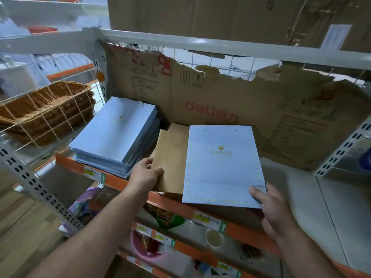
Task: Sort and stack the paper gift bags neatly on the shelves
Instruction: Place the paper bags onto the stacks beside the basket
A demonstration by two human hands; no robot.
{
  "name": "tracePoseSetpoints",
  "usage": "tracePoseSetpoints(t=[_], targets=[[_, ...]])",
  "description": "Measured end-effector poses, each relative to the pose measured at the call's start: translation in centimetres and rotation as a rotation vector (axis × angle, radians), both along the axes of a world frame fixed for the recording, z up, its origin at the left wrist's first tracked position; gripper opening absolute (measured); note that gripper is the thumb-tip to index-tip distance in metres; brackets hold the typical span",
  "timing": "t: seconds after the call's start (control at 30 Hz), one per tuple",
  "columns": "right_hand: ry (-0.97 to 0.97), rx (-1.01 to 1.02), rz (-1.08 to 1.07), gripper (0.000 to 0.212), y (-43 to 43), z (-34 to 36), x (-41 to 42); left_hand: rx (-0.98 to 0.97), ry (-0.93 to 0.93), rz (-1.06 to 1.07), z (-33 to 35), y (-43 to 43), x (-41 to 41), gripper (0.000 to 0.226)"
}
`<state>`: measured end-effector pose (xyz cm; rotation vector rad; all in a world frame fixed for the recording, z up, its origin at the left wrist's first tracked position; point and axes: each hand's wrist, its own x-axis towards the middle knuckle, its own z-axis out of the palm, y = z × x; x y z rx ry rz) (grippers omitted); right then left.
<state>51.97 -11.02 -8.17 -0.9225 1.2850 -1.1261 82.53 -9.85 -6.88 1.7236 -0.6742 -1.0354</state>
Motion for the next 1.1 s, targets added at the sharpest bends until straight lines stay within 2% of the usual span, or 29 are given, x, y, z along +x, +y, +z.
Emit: tracePoseSetpoints(t=[0.13, 0.23, 0.33, 0.5, 0.63, 0.9, 1.03, 1.1], targets=[[0.04, 0.01, -0.034, 0.023, -1.1, -0.1, 1.5, -0.037, -0.079, -0.048, -0.1, -3.2, 1.5, 0.041], [0.054, 0.022, -0.101, 0.022, -1.4, -0.2, 3.5, -0.127, -0.222, -0.112, -0.3, -5.6, 3.1, 0.056], [0.066, 0.019, -0.165, 0.021, -1.4, 0.1, 6.0, -0.183, -0.355, -0.245, 0.0, -6.9, 4.6, 0.06], [0.072, 0.014, -0.287, 0.021, -0.6, 0.3, 9.4, -0.186, -0.844, -0.591, -1.0, -7.9, 6.1, 0.073], [0.063, 0.01, -0.369, 0.025, 1.3, 0.4, 11.2, -0.133, -1.123, -0.931, -2.0, -8.7, 6.9, 0.075], [0.105, 0.009, -0.407, 0.022, 3.4, 0.7, 12.1, -0.147, -1.148, -1.018, -1.5, -9.1, 7.2, 0.071], [0.064, -0.014, -0.363, 0.022, 4.4, 1.1, 12.4, -0.16, -1.167, -0.988, -0.2, -7.2, 7.6, 0.079], [0.021, -0.018, -0.329, 0.023, 4.8, 1.3, 12.4, -0.212, -1.157, -0.941, 0.4, -5.3, 8.3, 0.072]])
